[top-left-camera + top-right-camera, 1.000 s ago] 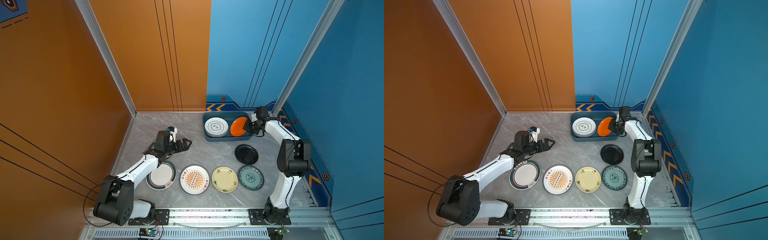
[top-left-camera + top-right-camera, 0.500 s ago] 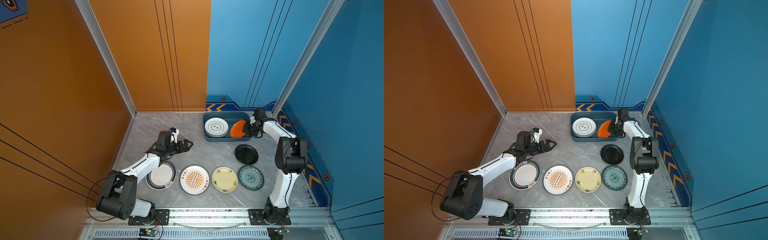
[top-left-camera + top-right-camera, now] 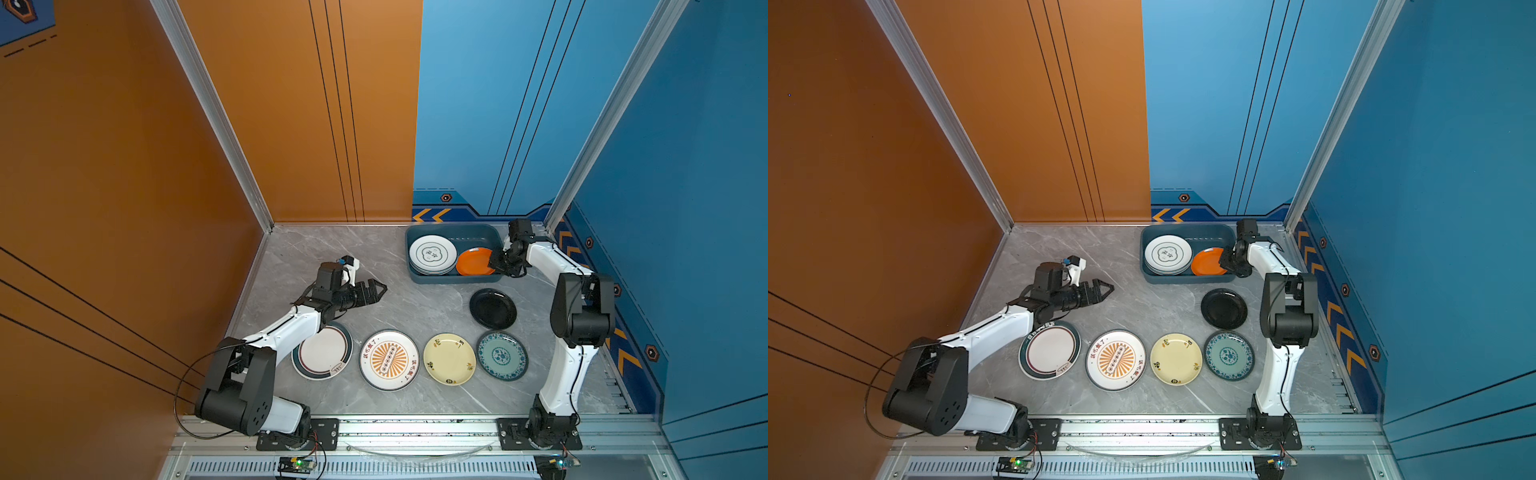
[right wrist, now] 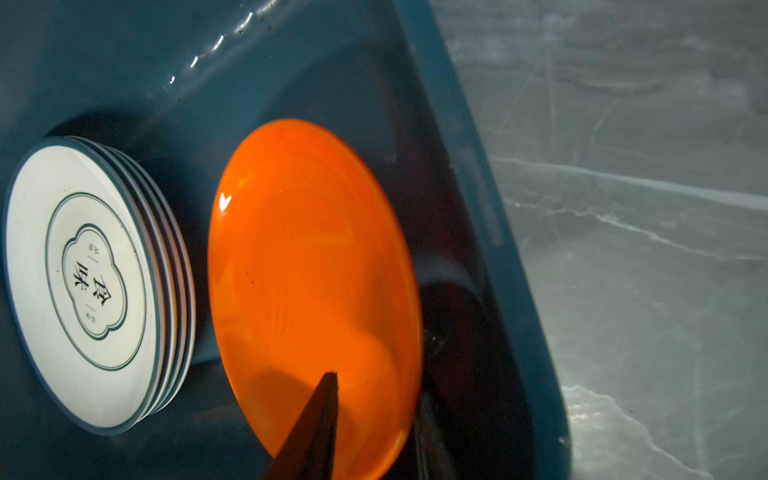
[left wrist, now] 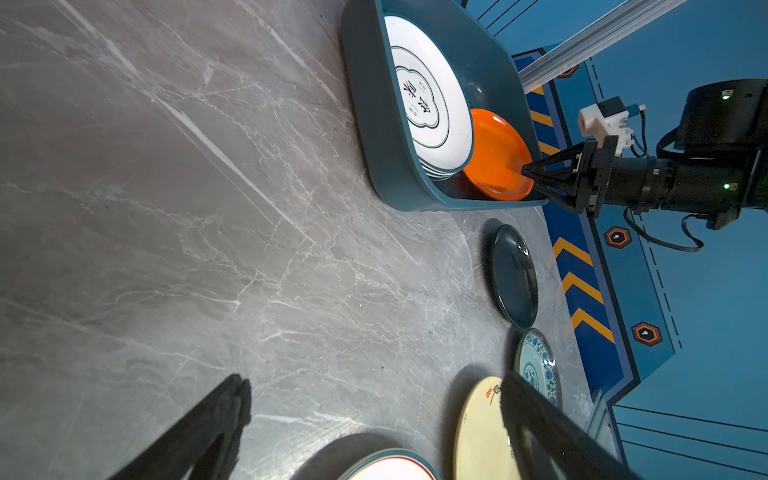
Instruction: Place the plates into the plastic bin on the countertop
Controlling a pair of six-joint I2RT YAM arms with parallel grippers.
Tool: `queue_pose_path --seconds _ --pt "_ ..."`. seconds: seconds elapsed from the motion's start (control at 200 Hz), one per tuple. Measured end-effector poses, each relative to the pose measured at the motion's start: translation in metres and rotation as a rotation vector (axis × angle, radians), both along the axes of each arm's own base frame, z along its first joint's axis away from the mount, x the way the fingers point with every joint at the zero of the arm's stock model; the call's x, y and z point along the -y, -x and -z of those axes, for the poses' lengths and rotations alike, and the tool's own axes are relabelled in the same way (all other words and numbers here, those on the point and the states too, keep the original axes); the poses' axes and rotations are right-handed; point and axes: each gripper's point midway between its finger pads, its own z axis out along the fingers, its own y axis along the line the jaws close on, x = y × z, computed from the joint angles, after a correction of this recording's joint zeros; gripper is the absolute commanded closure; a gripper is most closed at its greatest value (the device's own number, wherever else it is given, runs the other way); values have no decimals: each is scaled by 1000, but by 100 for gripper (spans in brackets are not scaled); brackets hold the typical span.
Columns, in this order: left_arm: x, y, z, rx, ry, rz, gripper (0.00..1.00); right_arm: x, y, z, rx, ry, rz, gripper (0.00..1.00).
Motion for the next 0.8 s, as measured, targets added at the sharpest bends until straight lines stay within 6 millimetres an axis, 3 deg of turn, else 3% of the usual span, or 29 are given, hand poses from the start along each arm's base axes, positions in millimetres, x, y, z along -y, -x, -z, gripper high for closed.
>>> queue_pose_path --seconds 0.446,0.581,0.701,0.771,0.801 --pt "20 0 -16 24 -4 65 7 6 2 -11 13 39 0 63" --pt "46 2 -24 37 -27 154 9 4 7 -38 66 31 -4 62" --pt "76 10 -27 45 -53 260 10 2 18 -74 138 26 -7 62" --pt "94 17 -25 40 -64 328 13 1 27 -91 175 22 -9 61" --pt "102 19 -24 36 -65 356 19 1 31 -98 189 18 -11 61"
